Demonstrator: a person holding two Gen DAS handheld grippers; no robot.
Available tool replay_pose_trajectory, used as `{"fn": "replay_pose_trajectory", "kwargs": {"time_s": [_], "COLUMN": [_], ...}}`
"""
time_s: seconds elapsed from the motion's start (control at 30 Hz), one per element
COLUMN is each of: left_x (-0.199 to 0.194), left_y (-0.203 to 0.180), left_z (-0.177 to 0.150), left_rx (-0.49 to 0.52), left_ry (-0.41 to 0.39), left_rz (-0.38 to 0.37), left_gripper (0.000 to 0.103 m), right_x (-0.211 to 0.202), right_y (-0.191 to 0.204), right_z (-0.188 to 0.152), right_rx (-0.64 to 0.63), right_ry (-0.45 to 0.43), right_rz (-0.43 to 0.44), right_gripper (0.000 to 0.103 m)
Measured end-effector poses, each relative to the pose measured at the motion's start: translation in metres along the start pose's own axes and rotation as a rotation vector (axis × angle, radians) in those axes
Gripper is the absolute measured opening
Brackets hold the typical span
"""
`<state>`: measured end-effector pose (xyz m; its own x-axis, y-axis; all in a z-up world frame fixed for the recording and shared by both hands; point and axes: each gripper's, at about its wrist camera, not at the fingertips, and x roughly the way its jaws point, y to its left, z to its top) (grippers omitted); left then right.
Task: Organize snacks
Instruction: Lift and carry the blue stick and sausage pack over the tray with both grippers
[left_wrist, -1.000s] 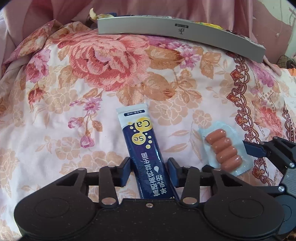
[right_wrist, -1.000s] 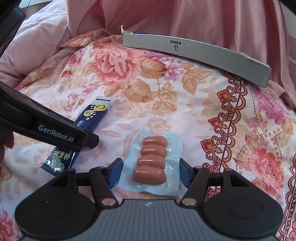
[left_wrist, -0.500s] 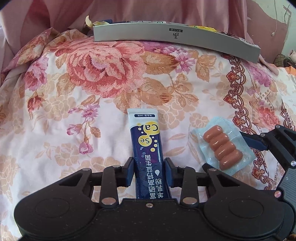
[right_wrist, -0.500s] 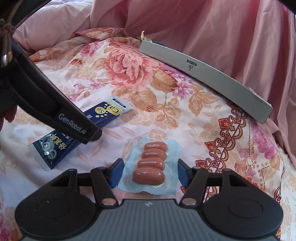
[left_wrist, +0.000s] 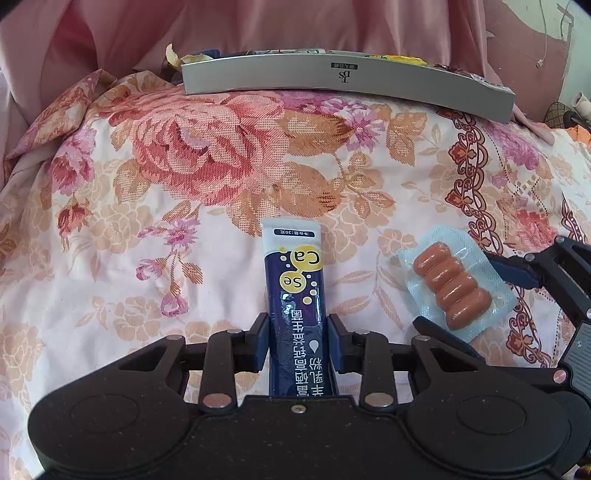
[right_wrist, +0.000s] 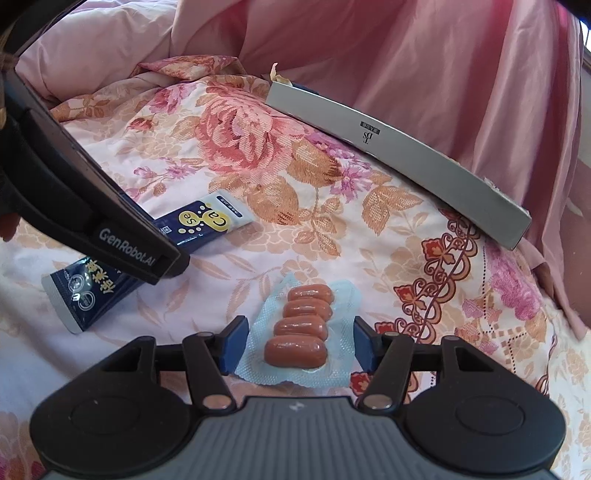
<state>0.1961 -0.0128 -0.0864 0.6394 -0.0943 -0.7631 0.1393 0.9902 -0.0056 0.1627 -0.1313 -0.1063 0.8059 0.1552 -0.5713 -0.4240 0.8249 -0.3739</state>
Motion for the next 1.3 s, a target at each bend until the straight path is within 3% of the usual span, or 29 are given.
{"fn": "replay_pose_trajectory", "kwargs": {"time_s": [0.1,0.23,0.4,0.5,0.53,0.57,0.8,1.03,1.3], "left_x": [0.001,0.005,0.013,0.015,0.014,0.013,0.006,-0.008,-0.028], "left_y": [-0.003,0.001,0.006,0.006,0.006,0.006,0.006,0.01,0.016], "left_z": [-0.001,0.0,0.004,0.004,0.004,0.004,0.006,0.012,0.03], "left_rx": [0.029,0.016,-0.018,-0.02,-0.021,-0.024,-0.052,-0.08,-0.156], "left_ry": [0.002,0.014,0.028,0.028,0.026,0.021,-0.01,-0.102,-0.221], "left_rz": [0.011,0.011,0.002,-0.001,-0.008,-0.017,-0.003,0.034,0.029], "left_gripper": [0.034,0.041,0.05,0.049,0.043,0.036,0.031,0.031,0.031], "right_x": [-0.001,0.004,0.017,0.025,0.026,0.026,0.014,0.009,-0.006], "right_y": [0.004,-0.001,-0.023,-0.036,-0.037,-0.036,-0.016,-0.006,-0.008], "right_z": [0.0,-0.001,0.0,-0.002,-0.002,-0.002,0.004,0.006,0.015], "right_rx": [-0.041,-0.004,0.177,0.294,0.306,0.3,0.137,0.01,-0.061], "right_ry": [-0.008,0.009,0.048,0.071,0.071,0.066,0.009,-0.04,-0.164], "right_rz": [-0.015,0.0,0.076,0.126,0.129,0.126,0.038,-0.074,-0.189], "right_gripper": [0.064,0.068,0.075,0.075,0.072,0.066,0.059,0.059,0.059]}}
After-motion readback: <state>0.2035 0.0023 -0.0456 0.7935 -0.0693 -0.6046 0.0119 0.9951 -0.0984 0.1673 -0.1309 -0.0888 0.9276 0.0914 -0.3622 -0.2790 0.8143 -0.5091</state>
